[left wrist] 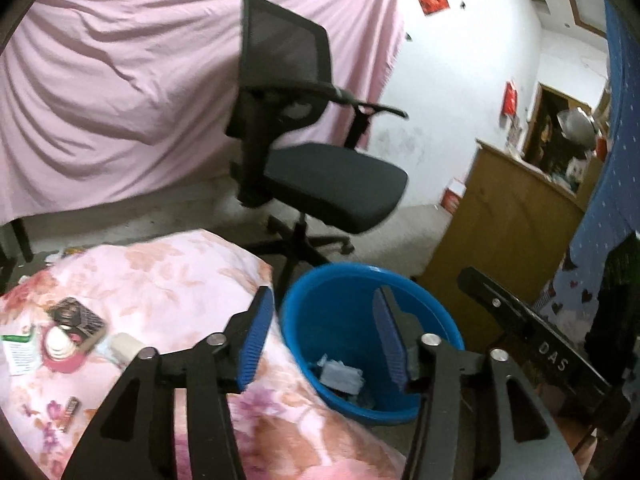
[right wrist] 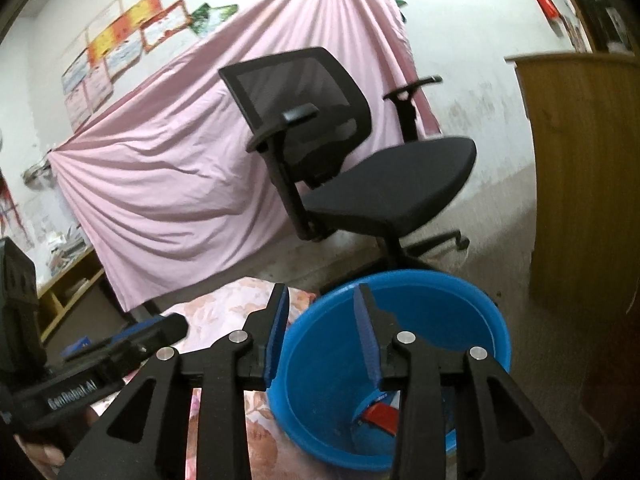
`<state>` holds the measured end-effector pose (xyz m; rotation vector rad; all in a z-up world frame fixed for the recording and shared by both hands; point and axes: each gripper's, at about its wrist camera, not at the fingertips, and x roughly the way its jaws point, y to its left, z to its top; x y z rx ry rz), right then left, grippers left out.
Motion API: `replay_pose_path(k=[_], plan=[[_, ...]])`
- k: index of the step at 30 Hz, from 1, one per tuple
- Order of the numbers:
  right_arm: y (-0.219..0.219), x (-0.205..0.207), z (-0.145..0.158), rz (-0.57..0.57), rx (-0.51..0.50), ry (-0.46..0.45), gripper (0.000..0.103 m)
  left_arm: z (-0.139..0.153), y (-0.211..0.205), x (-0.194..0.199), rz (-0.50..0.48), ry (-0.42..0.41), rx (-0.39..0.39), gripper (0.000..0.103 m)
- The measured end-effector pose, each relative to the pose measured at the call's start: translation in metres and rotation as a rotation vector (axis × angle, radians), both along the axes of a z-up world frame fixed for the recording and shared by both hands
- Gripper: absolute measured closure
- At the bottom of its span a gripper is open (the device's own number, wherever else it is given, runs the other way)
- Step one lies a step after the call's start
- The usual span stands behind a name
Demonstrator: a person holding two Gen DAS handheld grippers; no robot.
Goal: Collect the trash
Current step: 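Open both tools to drop the clip and sachet into the bucket, then move both open tools back over the trash on the table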
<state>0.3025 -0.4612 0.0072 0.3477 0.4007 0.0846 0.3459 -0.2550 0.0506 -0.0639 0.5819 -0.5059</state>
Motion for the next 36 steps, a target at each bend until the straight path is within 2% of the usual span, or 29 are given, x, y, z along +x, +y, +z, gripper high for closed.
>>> replay_pose_path(k=[1, 3, 4, 5, 6, 7, 10, 12, 20, 26, 36], plan=[[0.002, -0.001, 0.002, 0.001, -0.006, -0.014, 0.062, 0.003, 0.006, -0.002, 0.016, -0.013, -0.007, 0.047], [0.008, -0.003, 0.006, 0.007, -0.019, -0.041, 0.051, 0.010, 0.022, -0.007, 0.065, -0.045, -0.021, 0.038], [0.012, -0.003, 0.008, 0.011, -0.029, -0.052, 0.048, 0.012, 0.028, -0.009, 0.085, -0.053, -0.024, 0.026], [0.015, -0.003, 0.011, 0.012, -0.038, -0.058, 0.040, 0.014, 0.037, -0.011, 0.114, -0.063, -0.029, 0.014], [0.021, -0.004, 0.013, 0.015, -0.049, -0.068, 0.027, 0.017, 0.046, -0.015, 0.152, -0.081, -0.034, 0.010], [0.024, -0.005, 0.015, 0.016, -0.054, -0.080, 0.022, 0.018, 0.054, -0.018, 0.186, -0.101, -0.038, 0.005], [0.038, -0.009, 0.023, 0.040, -0.070, -0.135, 0.016, 0.023, 0.079, -0.030, 0.282, -0.170, -0.037, 0.002], [0.048, -0.011, 0.027, 0.053, -0.090, -0.175, 0.001, 0.024, 0.093, -0.036, 0.333, -0.192, -0.022, 0.002], [0.099, -0.022, 0.038, 0.174, -0.157, -0.295, 0.000, 0.019, 0.141, -0.068, 0.452, -0.288, 0.010, 0.002], [0.139, -0.030, 0.041, 0.230, -0.216, -0.366, 0.000, 0.011, 0.168, -0.090, 0.506, -0.335, 0.028, 0.002], [0.182, -0.021, 0.036, 0.310, -0.238, -0.369, 0.000, -0.001, 0.214, -0.117, 0.583, -0.399, 0.068, 0.002]])
